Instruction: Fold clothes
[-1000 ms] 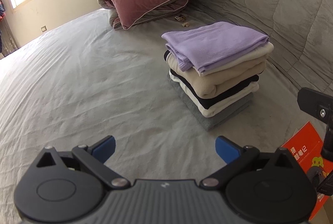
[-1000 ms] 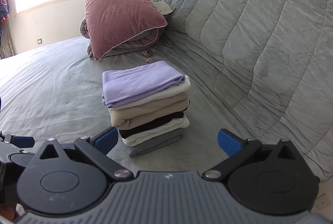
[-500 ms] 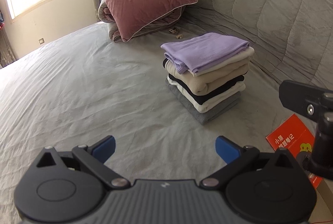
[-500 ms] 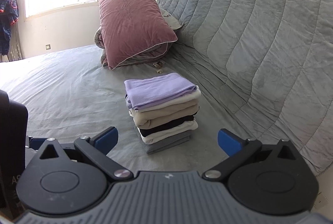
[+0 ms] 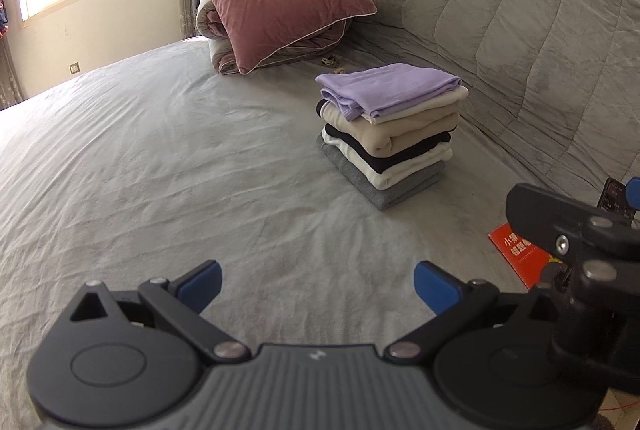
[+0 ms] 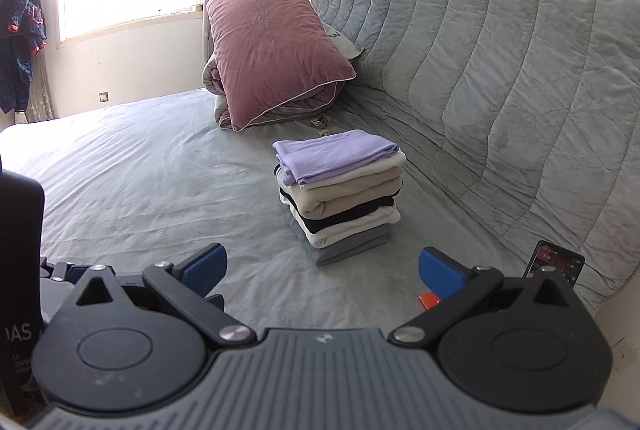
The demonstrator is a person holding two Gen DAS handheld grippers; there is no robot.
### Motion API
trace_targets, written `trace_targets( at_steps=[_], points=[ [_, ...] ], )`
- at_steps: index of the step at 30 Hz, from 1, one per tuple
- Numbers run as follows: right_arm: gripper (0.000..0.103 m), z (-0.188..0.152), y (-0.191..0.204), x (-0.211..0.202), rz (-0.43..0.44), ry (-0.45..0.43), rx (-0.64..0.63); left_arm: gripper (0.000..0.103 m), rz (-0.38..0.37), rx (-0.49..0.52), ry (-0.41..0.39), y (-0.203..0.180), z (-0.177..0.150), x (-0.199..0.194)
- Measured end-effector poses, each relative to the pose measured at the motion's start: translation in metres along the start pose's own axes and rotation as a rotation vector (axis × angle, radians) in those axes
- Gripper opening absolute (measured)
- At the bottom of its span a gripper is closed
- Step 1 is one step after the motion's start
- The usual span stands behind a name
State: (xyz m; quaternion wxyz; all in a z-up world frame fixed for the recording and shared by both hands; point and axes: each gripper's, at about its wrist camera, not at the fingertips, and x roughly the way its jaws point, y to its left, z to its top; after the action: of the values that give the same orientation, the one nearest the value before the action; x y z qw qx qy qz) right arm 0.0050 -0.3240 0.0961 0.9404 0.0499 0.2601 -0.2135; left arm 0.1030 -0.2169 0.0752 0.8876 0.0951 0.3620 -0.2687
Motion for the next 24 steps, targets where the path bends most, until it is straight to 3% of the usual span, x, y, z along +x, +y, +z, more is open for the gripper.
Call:
trace_targets(
  at_steps=[14, 24],
  points=[
    [0.103, -0.041, 0.009, -0.004, 0.035, 0.053, 0.052, 0.102, 0.091, 0.027, 0.029, 0.006, -0.042, 0.001],
    [0.103, -0.053, 0.008, -0.003, 0.032, 0.08, 0.061, 0.102, 0.088, 0.025, 0.039, 0.007, -0.049, 0.003]
  ],
)
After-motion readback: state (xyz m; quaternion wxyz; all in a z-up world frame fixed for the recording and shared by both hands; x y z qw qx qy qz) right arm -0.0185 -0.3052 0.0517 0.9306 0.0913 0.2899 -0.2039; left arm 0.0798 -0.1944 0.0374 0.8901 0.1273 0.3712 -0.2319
